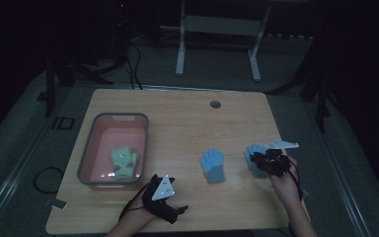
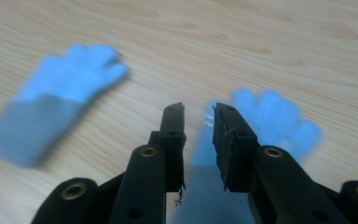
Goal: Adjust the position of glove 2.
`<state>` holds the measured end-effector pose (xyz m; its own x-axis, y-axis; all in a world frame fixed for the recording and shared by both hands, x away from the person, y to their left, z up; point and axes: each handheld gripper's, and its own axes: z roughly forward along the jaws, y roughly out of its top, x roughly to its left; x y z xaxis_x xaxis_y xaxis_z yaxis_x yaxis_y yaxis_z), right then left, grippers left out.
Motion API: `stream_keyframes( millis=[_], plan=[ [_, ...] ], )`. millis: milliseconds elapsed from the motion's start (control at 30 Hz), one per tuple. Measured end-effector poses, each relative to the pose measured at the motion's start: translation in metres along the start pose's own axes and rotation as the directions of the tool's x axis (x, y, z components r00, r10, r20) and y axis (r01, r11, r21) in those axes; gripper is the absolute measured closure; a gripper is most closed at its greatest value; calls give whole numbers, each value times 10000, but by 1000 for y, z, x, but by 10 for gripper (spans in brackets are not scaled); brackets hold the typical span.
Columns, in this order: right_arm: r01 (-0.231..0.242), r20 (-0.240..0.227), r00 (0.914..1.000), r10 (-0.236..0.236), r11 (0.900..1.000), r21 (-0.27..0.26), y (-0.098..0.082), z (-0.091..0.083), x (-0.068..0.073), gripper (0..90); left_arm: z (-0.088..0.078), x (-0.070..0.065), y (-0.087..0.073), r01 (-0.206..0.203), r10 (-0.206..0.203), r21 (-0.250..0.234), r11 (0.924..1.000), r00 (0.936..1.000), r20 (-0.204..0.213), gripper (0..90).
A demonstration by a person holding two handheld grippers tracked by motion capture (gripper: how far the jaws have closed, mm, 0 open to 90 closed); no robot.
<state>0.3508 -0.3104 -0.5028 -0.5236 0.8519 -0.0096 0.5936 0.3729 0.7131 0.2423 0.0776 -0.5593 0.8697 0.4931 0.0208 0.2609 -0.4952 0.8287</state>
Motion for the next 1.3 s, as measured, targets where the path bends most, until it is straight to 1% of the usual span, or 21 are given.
stream_keyframes(
  millis=[100,200,300,400,433,467,500,600,667,800,833,867,933,1033,1100,1133,1167,1233,1300],
  plan=[
    [85,310,9995,-91,9998,186,-3,0,-13,712,0,-1,0,-12,12,-7,10000,10000,-12,7],
    [61,470,9989,-73,9997,255,-5,2,-22,698,0,0,-1,1,-1,28,10000,10000,-38,7],
    [144,491,9987,-164,9990,417,-9,8,-29,685,0,0,-1,25,-24,45,10000,10000,-46,7],
    [232,508,9984,-260,9983,538,-12,13,-31,678,-1,0,-1,32,-32,35,10000,10000,-40,7],
    [192,456,9987,-219,9981,583,-14,15,-32,678,-1,0,-1,36,-36,39,10000,10000,-38,7],
    [-1,292,9996,-15,9985,556,-17,18,-33,676,-1,0,-2,28,-28,53,10000,10000,-42,7],
    [-52,208,9998,41,9984,559,-19,20,-32,670,-1,0,-2,27,-26,46,10000,10000,-37,7],
    [-64,113,9999,55,9966,823,-24,28,-29,652,-1,0,-2,19,-19,60,10000,10000,-46,7],
    [-39,167,9999,27,9973,737,-26,30,-28,652,-1,0,-2,19,-18,49,10000,10000,-37,7],
    [86,267,9996,-107,9970,774,-26,31,-26,658,-1,-1,-2,-17,17,70,10000,10000,-20,7],
    [191,320,9993,-216,9968,771,-26,32,-25,692,-1,-1,-2,-32,32,76,10000,10000,-32,7],
    [156,310,9994,-180,9970,754,-26,32,-25,706,-1,-1,-2,-15,15,84,10000,10000,-29,7],
    [72,309,9995,-92,9979,647,-27,32,-25,773,-1,0,-2,-16,17,95,10000,10000,-33,7],
    [24,527,9986,-49,9989,467,-29,33,-21,833,-1,0,-2,-13,13,82,10000,10000,-29,7],
    [29,748,9972,-62,9990,441,-29,33,-18,848,-1,-1,-2,-11,12,96,10000,10000,-27,7],
    [141,842,9963,-183,9987,497,-28,33,-16,853,-1,-1,-2,-19,20,104,9999,10000,-28,7],
    [74,935,9955,-123,9986,529,-27,33,-15,859,-1,-1,-2,-23,24,101,9999,10000,-26,7],
    [-96,961,9954,41,9984,564,-24,31,-15,865,-1,-1,-2,-26,26,94,10000,10000,-29,7],
    [-308,961,9950,270,9988,382,-20,26,-14,868,-1,0,-2,1,-1,81,10000,10000,-21,7]
  ],
)
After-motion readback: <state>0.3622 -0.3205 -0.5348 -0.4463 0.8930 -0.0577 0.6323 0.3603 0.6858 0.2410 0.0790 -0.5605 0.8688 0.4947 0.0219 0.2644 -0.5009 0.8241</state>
